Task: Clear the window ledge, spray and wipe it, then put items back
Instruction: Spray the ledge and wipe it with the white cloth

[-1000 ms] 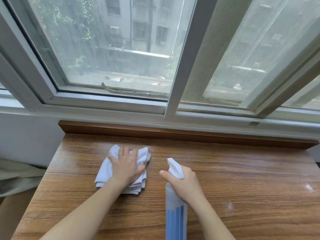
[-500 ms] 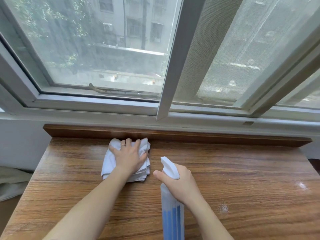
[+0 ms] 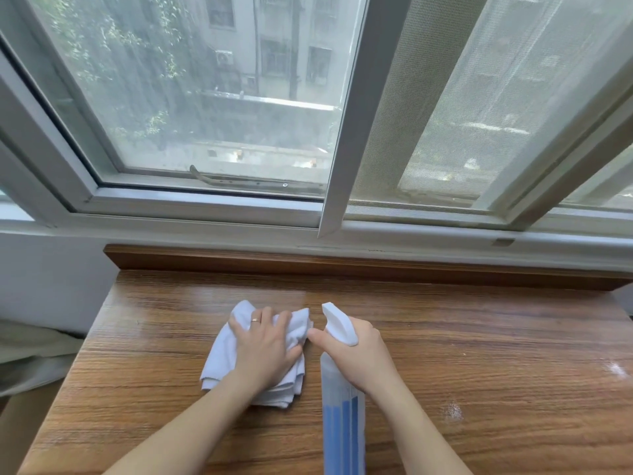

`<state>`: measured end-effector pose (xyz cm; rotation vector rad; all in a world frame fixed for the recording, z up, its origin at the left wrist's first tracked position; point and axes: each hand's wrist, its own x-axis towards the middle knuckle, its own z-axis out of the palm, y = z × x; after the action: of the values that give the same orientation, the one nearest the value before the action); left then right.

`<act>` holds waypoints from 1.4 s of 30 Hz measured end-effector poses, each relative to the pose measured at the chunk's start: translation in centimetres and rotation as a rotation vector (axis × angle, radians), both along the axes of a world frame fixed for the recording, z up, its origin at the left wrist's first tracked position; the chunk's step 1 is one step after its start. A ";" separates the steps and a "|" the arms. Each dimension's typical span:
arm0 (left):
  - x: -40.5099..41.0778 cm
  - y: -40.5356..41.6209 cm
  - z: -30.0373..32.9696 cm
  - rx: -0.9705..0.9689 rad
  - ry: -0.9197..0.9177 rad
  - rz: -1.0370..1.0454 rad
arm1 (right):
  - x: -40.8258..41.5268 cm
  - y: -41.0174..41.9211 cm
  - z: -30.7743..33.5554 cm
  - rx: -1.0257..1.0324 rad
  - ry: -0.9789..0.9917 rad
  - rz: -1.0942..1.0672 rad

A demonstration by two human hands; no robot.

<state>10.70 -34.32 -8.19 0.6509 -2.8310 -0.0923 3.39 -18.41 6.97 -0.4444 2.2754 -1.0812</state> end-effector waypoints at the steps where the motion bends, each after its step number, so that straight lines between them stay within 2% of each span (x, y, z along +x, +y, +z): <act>1: -0.6 -0.2 0.1 0.008 -0.006 0.008 | 0.0 0.0 0.0 -0.002 -0.003 0.001; 4: -2.4 -1.1 0.6 0.021 -0.063 0.055 | 0.0 0.1 0.1 -0.012 -0.019 0.003; 10: -6.6 -3.2 2.2 0.098 -0.289 0.173 | 0.3 1.4 -0.2 -0.029 -0.027 0.008; 15: -6.4 -2.9 2.6 0.104 -0.291 0.165 | 0.3 2.6 0.1 -0.018 -0.026 -0.012; 21: -1.8 -0.3 2.8 0.070 -0.336 0.076 | 0.3 2.9 0.5 -0.007 0.001 -0.027; 30: 7.1 5.1 2.0 0.059 -0.130 -0.046 | 1.4 2.3 0.0 0.004 0.003 -0.010; 37: 5.8 4.3 2.0 -0.022 -0.153 -0.121 | 1.5 2.7 -0.2 0.030 -0.021 -0.013; 42: 4.7 3.4 1.6 0.029 -0.088 -0.204 | 1.0 2.9 -0.4 0.028 -0.028 -0.028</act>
<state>15.39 -30.88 -6.59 0.3779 -2.9786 -0.1426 4.41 -15.50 6.54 -0.3848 2.2757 -1.0610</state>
